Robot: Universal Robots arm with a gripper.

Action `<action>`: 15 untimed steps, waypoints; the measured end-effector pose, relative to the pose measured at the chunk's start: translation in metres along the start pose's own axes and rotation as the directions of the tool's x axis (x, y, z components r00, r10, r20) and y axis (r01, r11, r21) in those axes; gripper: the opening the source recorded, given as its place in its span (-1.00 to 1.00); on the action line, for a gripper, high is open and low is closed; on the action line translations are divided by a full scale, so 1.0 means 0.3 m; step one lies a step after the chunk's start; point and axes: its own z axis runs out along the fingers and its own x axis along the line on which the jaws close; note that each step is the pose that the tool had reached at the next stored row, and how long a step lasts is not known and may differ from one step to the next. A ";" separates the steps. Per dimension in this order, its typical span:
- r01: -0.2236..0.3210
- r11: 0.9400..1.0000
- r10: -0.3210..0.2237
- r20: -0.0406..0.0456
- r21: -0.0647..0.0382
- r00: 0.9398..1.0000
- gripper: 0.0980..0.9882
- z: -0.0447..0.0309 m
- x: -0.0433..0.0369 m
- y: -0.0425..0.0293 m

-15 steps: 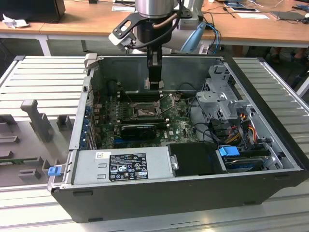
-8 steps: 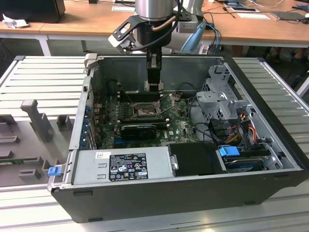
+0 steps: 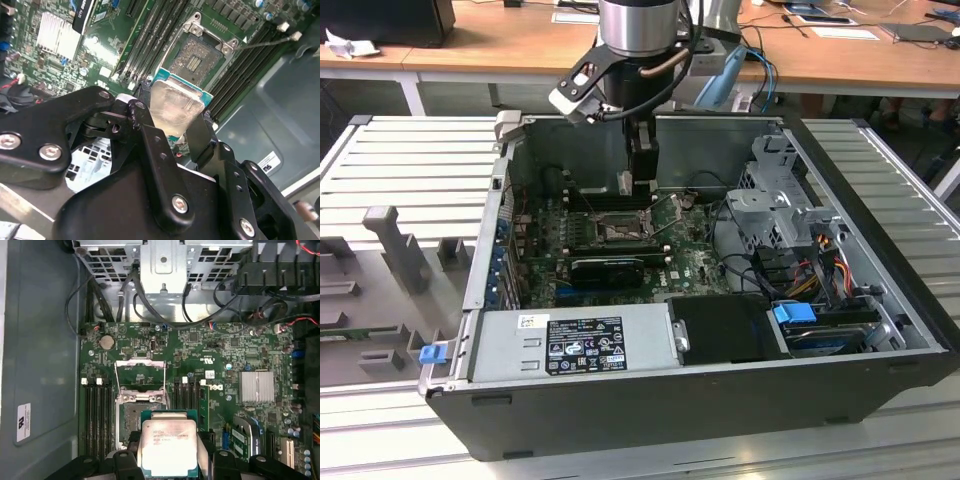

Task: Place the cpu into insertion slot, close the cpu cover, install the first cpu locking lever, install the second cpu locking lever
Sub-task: 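Place the cpu into insertion slot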

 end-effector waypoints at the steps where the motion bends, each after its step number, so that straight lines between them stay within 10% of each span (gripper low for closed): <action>1: 0.004 1.000 -0.004 0.000 0.000 1.000 -0.04 0.008 0.000 0.000; 15: 0.026 1.000 -0.026 0.005 0.000 1.000 -0.04 0.105 0.000 -0.007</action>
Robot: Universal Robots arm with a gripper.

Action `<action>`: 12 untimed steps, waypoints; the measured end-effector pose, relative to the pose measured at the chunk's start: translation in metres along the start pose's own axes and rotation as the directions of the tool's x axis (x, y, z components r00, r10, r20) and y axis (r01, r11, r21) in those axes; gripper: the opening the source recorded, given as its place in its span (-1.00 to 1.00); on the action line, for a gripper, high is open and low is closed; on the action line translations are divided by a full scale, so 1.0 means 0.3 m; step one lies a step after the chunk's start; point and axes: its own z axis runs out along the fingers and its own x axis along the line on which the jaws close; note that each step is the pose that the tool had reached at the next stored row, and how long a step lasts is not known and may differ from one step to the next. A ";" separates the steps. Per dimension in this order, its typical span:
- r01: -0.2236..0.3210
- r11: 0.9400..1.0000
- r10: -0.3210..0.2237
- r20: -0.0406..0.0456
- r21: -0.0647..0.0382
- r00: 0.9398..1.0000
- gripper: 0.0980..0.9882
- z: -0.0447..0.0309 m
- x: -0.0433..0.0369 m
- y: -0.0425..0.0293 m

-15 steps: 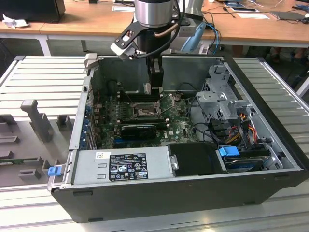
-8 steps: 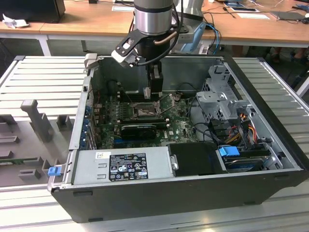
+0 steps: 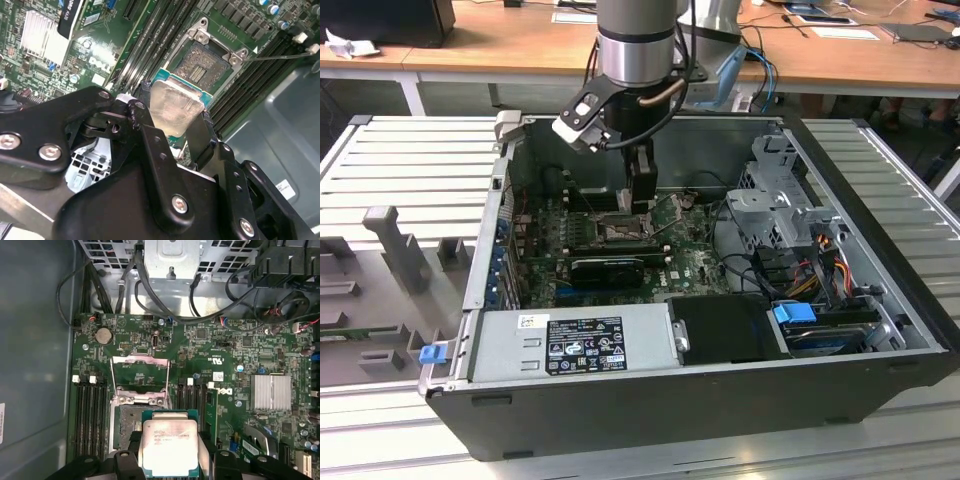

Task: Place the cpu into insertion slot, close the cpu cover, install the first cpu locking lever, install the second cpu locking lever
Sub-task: 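Place the cpu into insertion slot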

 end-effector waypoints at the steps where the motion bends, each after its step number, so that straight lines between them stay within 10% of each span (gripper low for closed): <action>1: 0.001 1.000 -0.001 0.000 0.000 1.000 -0.04 0.007 0.001 -0.001; 12: -0.005 1.000 0.005 0.000 -0.001 1.000 -0.04 0.080 0.050 -0.041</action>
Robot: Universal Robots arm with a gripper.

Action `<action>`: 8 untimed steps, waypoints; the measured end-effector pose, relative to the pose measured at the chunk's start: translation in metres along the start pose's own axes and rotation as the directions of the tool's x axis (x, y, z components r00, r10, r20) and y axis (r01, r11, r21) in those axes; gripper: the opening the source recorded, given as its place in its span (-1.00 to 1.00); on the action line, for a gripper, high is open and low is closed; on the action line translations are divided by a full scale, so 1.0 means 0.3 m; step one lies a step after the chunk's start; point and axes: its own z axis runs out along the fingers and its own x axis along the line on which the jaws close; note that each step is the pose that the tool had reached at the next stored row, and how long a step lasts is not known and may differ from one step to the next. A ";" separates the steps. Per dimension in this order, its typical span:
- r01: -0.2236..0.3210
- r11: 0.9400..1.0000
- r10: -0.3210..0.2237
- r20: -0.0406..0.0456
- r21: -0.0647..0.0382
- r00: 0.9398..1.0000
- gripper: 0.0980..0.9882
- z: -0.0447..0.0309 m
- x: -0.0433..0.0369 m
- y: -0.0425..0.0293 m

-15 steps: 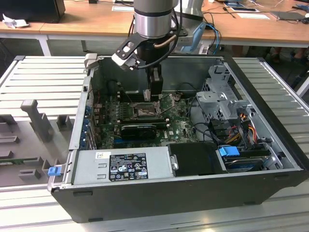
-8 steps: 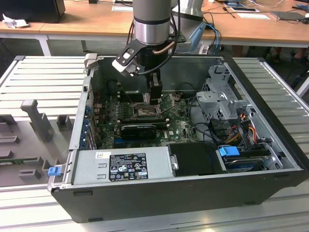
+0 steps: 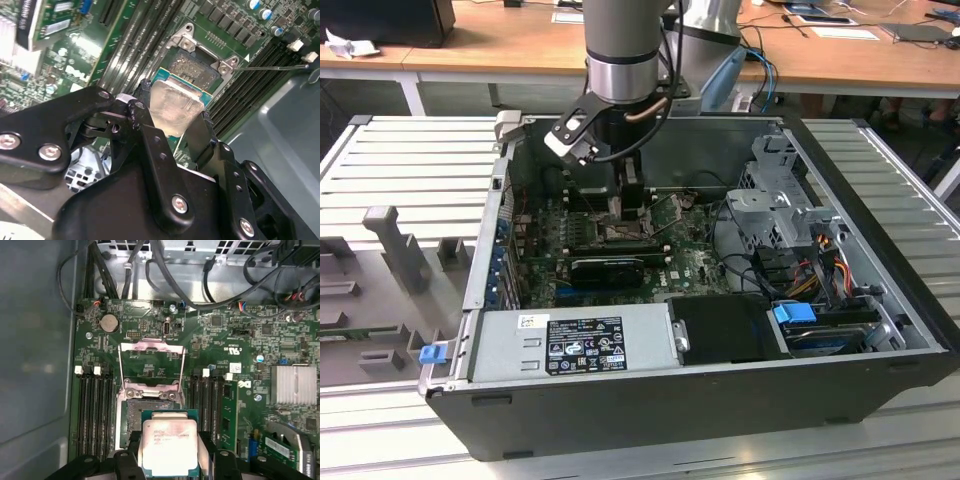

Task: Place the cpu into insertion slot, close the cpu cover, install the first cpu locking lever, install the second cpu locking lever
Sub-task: 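Place the cpu into insertion slot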

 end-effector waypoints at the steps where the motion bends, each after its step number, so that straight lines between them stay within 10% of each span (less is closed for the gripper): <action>1: 0.000 1.000 0.000 0.000 0.000 1.000 -0.04 0.005 0.001 0.000; 8: -0.001 1.000 0.001 0.000 0.000 1.000 -0.04 0.042 0.004 -0.004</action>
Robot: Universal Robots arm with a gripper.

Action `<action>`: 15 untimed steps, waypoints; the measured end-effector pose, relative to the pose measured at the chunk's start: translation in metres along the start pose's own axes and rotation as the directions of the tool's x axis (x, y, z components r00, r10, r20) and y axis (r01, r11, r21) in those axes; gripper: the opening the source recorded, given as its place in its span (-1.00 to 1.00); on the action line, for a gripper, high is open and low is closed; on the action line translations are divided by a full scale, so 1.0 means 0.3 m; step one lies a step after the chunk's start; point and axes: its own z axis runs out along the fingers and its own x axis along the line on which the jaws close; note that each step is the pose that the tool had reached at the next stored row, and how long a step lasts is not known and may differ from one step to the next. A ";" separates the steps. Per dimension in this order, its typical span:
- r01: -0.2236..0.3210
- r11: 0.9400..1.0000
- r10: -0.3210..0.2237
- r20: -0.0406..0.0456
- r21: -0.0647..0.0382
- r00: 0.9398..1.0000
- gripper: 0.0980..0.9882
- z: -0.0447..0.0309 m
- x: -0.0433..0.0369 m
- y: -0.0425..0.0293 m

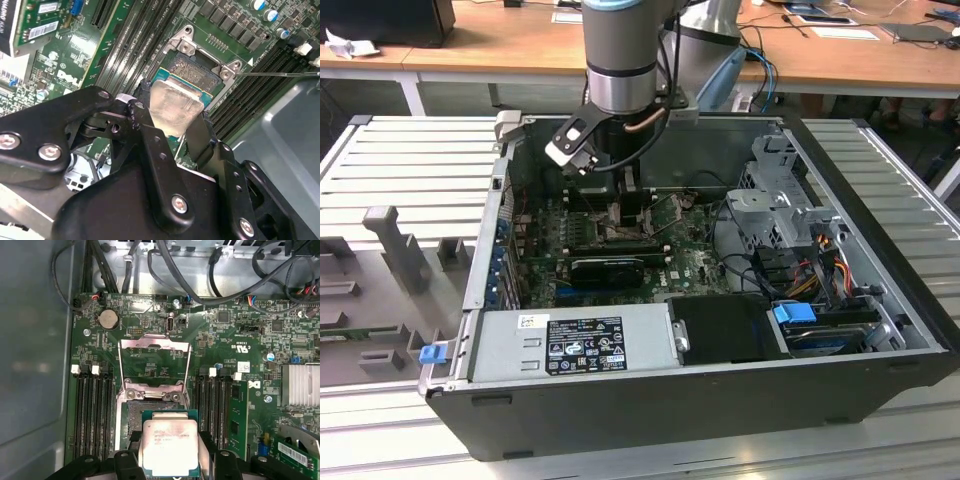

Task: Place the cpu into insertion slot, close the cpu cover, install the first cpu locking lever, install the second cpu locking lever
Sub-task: 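Place the cpu into insertion slot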

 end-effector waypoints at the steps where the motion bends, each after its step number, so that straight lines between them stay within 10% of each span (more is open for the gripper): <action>1: 0.000 1.000 0.000 0.000 0.000 1.000 -0.04 0.003 0.003 0.000; 15: -0.013 1.000 0.013 0.001 0.000 1.000 -0.04 0.087 0.037 -0.016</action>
